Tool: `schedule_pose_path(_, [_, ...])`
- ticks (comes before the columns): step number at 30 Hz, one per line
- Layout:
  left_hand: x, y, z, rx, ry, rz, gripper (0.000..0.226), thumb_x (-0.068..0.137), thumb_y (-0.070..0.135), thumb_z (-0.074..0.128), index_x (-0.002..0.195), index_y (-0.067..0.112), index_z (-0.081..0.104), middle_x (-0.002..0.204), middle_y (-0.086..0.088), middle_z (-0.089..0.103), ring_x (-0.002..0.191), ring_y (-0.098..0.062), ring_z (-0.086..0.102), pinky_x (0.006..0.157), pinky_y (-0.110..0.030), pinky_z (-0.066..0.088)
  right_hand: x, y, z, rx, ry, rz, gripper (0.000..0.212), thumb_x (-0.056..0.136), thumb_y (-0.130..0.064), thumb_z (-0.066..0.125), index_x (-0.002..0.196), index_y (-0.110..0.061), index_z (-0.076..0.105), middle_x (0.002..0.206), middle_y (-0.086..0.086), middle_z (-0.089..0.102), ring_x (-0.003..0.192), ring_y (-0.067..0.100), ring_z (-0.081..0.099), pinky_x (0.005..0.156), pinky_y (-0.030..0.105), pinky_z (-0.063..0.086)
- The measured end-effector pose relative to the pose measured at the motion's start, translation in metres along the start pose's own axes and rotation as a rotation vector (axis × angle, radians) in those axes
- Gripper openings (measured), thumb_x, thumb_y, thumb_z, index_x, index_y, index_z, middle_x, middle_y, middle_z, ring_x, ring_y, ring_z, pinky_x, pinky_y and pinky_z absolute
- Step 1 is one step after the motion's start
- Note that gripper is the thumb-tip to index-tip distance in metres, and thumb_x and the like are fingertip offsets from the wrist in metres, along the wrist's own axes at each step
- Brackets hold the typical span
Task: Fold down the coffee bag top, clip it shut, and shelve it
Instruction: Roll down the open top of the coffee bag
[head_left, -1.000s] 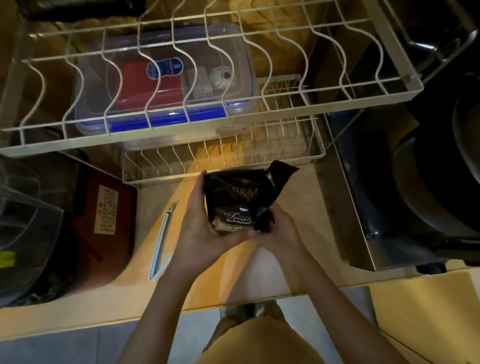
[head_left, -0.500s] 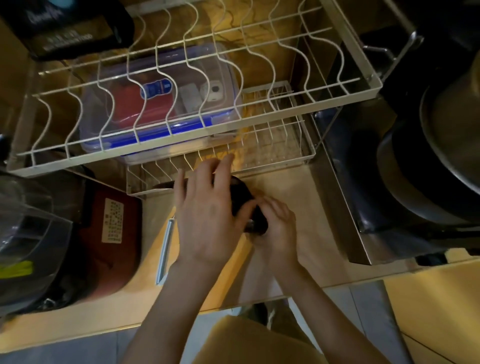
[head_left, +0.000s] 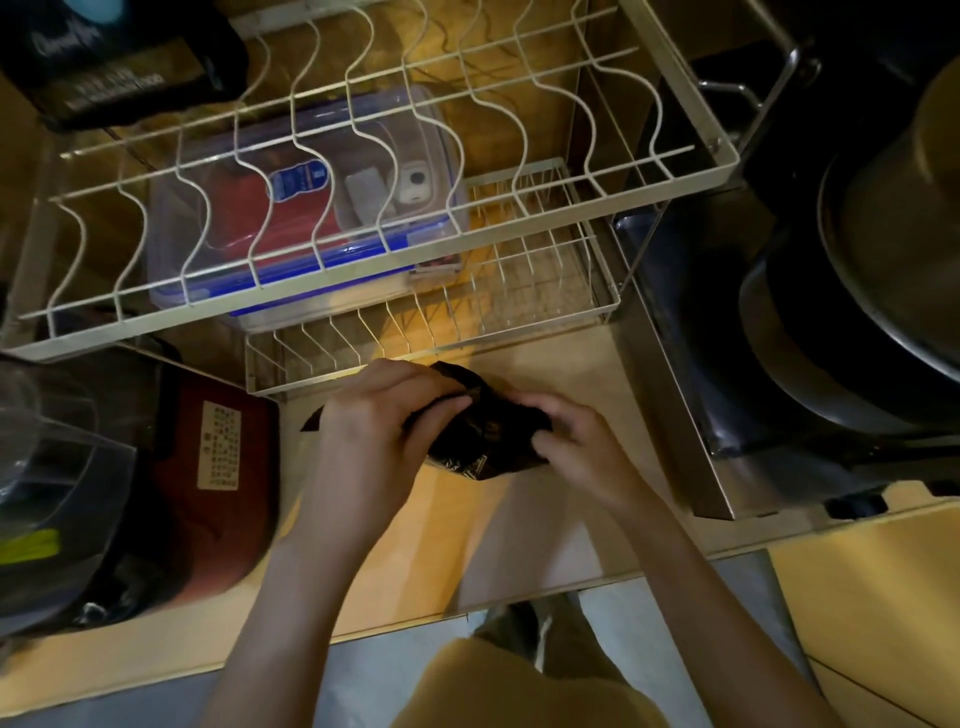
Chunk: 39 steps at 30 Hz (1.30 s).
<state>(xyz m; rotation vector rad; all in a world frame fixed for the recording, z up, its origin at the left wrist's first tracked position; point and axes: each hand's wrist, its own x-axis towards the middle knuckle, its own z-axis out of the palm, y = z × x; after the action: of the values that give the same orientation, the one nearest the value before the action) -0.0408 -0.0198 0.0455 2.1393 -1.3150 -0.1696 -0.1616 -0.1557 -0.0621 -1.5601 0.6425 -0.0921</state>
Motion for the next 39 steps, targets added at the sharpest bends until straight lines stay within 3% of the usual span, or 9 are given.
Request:
schedule_pose_path(3, [-0.001, 0.0, 0.001, -0.011, 0.017, 0.013, 0.023, 0.083, 0.023, 0.053, 0.09, 0.008, 0.069, 0.083, -0.006, 0.069, 0.084, -0.01, 0.056, 0.073, -0.028, 0.048, 0.005, 0.01, 0.003, -0.184, 0.21, -0.052, 0.04, 0.08, 0.006, 0.052, 0.109, -0.018, 0.065, 0.105, -0.005, 0.065, 0.103, 0.01, 0.059, 0.091, 0.024, 0.048])
schedule_pose_path(9, [-0.002, 0.001, 0.002, -0.087, 0.018, -0.006, 0.022, 0.082, 0.024, 0.054, 0.09, 0.011, 0.07, 0.086, 0.002, 0.067, 0.085, -0.007, 0.058, 0.074, -0.024, 0.049, 0.016, 0.022, 0.013, -0.287, 0.354, -0.076, 0.025, 0.076, 0.004, 0.059, 0.09, -0.013, 0.07, 0.093, 0.008, 0.071, 0.089, 0.02, 0.064, 0.08, 0.035, 0.054])
schedule_pose_path(13, [-0.004, 0.003, 0.004, -0.132, 0.016, 0.0, 0.019, 0.081, 0.023, 0.056, 0.09, 0.013, 0.07, 0.088, 0.005, 0.065, 0.085, -0.007, 0.061, 0.073, -0.027, 0.052, 0.019, 0.024, 0.018, -0.415, 0.446, -0.158, 0.013, 0.072, 0.006, 0.063, 0.073, -0.007, 0.066, 0.075, 0.012, 0.067, 0.073, 0.026, 0.062, 0.063, 0.029, 0.048])
schedule_pose_path(15, [-0.005, 0.004, 0.003, -0.134, 0.035, -0.002, 0.019, 0.081, 0.022, 0.056, 0.09, 0.013, 0.07, 0.087, 0.006, 0.065, 0.085, -0.007, 0.061, 0.073, -0.025, 0.051, 0.021, 0.026, 0.02, -0.488, 0.48, -0.196, 0.012, 0.071, 0.006, 0.064, 0.07, -0.006, 0.063, 0.071, 0.012, 0.066, 0.07, 0.027, 0.06, 0.061, 0.025, 0.042])
schedule_pose_path(19, [-0.008, 0.008, 0.001, -0.144, 0.093, -0.012, 0.018, 0.079, 0.02, 0.058, 0.089, 0.011, 0.07, 0.087, 0.005, 0.065, 0.084, -0.007, 0.061, 0.075, -0.022, 0.051, 0.022, 0.03, 0.024, -0.493, 0.551, -0.215, 0.012, 0.07, 0.007, 0.063, 0.07, -0.005, 0.06, 0.071, 0.013, 0.062, 0.071, 0.028, 0.057, 0.062, 0.031, 0.045])
schedule_pose_path(26, [-0.011, 0.017, -0.001, -0.123, 0.075, 0.052, 0.016, 0.081, 0.02, 0.056, 0.09, 0.013, 0.068, 0.086, 0.005, 0.064, 0.084, -0.007, 0.06, 0.077, -0.019, 0.048, 0.027, 0.035, 0.025, -0.411, 0.561, -0.121, 0.01, 0.075, 0.005, 0.062, 0.073, -0.002, 0.055, 0.079, 0.015, 0.059, 0.075, 0.028, 0.055, 0.064, 0.035, 0.046])
schedule_pose_path(32, [-0.012, 0.02, 0.0, -0.127, 0.071, 0.046, 0.017, 0.08, 0.021, 0.056, 0.086, 0.012, 0.069, 0.085, 0.008, 0.063, 0.08, -0.006, 0.059, 0.075, -0.017, 0.048, 0.031, 0.033, 0.027, -0.239, 0.49, -0.001, 0.016, 0.078, 0.004, 0.058, 0.074, -0.011, 0.055, 0.079, 0.009, 0.06, 0.075, 0.023, 0.057, 0.066, 0.035, 0.048])
schedule_pose_path(36, [-0.005, 0.015, -0.003, -0.137, 0.112, -0.03, 0.017, 0.081, 0.024, 0.054, 0.093, 0.019, 0.064, 0.083, 0.011, 0.062, 0.08, -0.004, 0.06, 0.069, -0.019, 0.05, 0.032, 0.03, 0.019, -0.031, 0.366, 0.1, 0.019, 0.077, 0.009, 0.059, 0.086, -0.007, 0.062, 0.082, 0.005, 0.061, 0.079, 0.018, 0.058, 0.069, 0.024, 0.046])
schedule_pose_path(39, [-0.002, 0.01, -0.002, -0.129, 0.169, -0.082, 0.014, 0.081, 0.026, 0.055, 0.094, 0.023, 0.061, 0.082, 0.014, 0.06, 0.08, 0.004, 0.059, 0.068, -0.011, 0.048, 0.012, 0.041, 0.014, 0.056, 0.37, 0.102, 0.027, 0.076, 0.013, 0.059, 0.096, -0.005, 0.06, 0.09, 0.005, 0.064, 0.088, 0.02, 0.061, 0.077, 0.02, 0.048])
